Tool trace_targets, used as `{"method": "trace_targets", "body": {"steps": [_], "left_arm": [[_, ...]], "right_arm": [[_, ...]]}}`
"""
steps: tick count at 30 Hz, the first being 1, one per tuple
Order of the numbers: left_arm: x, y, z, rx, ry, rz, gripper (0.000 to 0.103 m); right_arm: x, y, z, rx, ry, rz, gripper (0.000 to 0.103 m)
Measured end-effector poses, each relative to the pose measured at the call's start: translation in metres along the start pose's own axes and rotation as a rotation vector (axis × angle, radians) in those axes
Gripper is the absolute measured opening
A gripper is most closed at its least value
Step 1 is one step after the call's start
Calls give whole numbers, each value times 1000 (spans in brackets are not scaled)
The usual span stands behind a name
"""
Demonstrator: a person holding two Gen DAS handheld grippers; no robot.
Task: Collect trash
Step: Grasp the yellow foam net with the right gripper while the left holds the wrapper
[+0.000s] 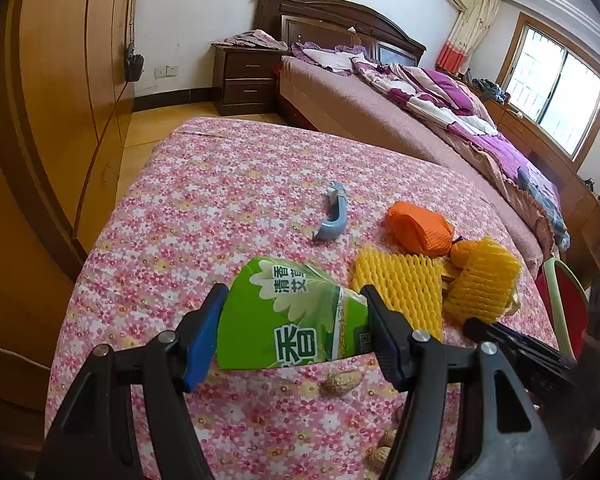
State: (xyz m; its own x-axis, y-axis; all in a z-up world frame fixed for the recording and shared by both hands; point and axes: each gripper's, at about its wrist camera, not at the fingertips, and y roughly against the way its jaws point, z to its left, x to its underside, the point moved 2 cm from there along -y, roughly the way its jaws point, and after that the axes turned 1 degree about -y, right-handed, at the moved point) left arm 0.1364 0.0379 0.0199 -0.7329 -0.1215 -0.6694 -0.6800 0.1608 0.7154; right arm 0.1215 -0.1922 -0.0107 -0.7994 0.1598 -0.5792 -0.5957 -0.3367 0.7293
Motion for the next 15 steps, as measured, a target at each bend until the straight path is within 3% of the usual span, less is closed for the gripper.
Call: {"method": "trace_targets", "body": {"steps": [4, 15], "left_arm": [[3, 2, -4, 9, -2, 1, 67], [12, 20, -16, 10, -28, -20, 67]], "right_arm": [[1, -1, 0, -18, -3, 2, 12], [23, 52, 24, -104, 65, -62, 10]]}}
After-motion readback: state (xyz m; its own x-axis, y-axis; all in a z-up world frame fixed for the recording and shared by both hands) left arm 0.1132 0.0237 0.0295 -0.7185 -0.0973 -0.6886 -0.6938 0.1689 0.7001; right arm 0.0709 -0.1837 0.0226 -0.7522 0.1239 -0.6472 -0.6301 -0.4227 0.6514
